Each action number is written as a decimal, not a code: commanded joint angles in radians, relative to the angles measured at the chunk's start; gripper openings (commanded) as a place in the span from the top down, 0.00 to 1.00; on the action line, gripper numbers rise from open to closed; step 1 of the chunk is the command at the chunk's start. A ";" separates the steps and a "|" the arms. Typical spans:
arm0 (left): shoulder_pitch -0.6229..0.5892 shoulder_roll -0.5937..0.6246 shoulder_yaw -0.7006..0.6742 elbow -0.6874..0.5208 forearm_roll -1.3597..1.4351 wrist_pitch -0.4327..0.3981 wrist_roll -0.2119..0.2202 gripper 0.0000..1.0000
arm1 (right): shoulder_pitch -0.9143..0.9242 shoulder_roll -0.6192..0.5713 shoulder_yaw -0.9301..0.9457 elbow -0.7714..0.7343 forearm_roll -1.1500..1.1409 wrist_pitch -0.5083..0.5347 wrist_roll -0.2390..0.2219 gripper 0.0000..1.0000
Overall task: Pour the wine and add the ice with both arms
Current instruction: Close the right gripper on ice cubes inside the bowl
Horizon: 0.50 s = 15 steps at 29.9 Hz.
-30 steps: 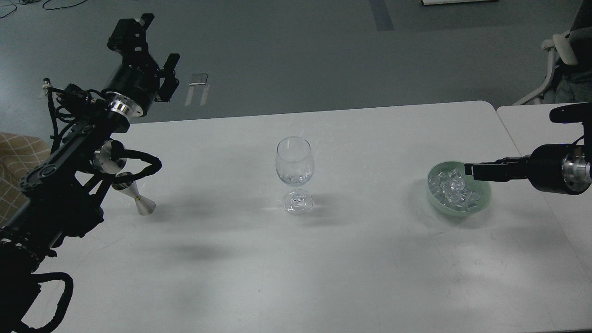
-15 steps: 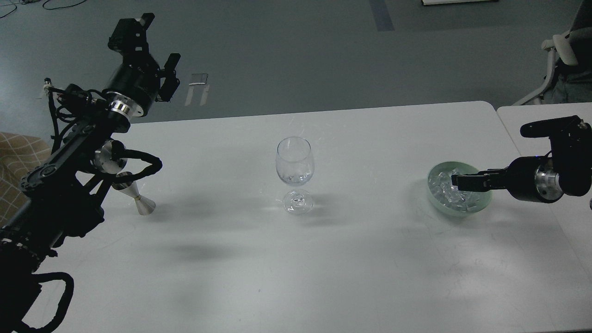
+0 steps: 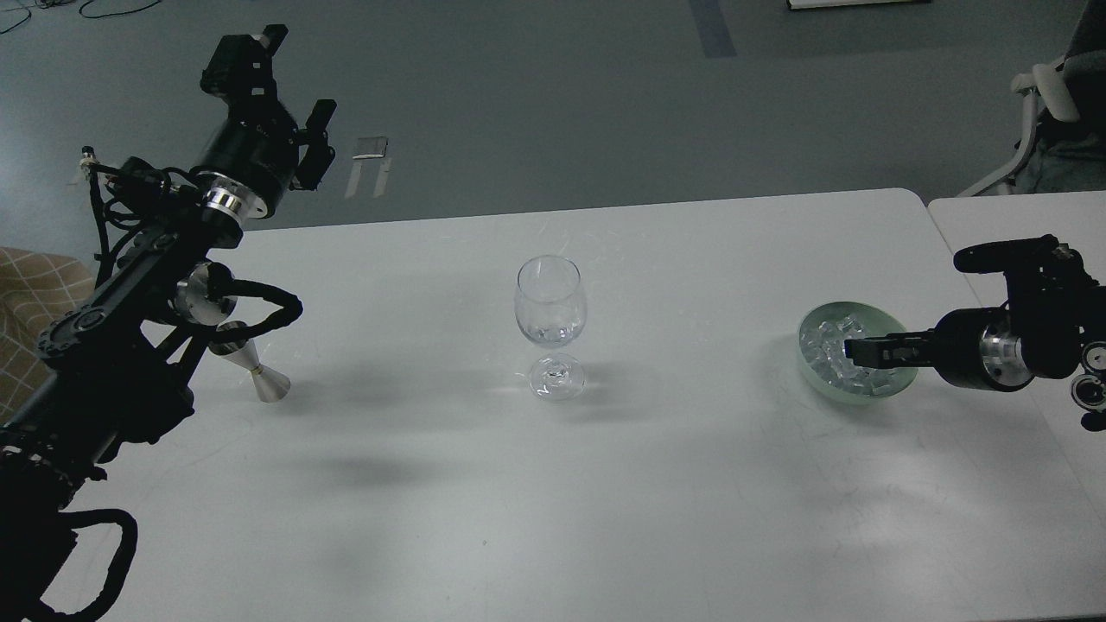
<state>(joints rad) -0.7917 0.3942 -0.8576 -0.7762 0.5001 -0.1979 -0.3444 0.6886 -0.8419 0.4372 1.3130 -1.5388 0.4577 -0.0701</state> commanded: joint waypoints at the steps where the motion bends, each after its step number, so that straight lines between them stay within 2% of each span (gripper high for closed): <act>1: 0.002 0.000 0.000 0.000 0.000 0.000 -0.001 0.02 | -0.001 0.015 0.000 -0.011 0.000 -0.001 0.000 0.37; 15: 0.002 0.000 0.000 0.000 0.000 -0.001 -0.004 0.02 | 0.002 0.064 0.005 -0.055 -0.001 -0.002 -0.002 0.37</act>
<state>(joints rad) -0.7900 0.3938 -0.8575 -0.7762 0.5001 -0.1992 -0.3466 0.6872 -0.7850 0.4388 1.2646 -1.5385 0.4571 -0.0720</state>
